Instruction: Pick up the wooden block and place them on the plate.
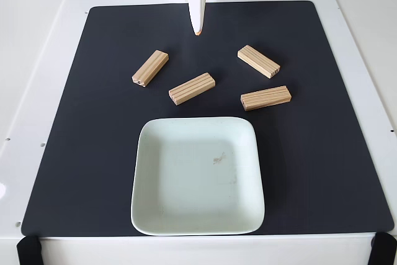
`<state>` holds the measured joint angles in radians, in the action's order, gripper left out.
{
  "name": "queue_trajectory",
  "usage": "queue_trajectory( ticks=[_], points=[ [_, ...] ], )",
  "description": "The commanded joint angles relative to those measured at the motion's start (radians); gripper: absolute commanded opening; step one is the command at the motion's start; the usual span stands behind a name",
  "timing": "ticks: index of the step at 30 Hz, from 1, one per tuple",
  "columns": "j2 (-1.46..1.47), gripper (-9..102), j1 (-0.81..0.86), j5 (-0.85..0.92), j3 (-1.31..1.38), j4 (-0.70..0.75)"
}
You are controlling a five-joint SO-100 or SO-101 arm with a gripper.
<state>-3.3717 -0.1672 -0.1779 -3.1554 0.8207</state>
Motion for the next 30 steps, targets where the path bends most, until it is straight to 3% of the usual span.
queue_trajectory(
  ticks=[1,30],
  points=[
    [0.003,0,0.005,0.000,0.005,-0.003],
    [0.002,-1,0.020,-0.008,0.005,-0.003]
  ],
)
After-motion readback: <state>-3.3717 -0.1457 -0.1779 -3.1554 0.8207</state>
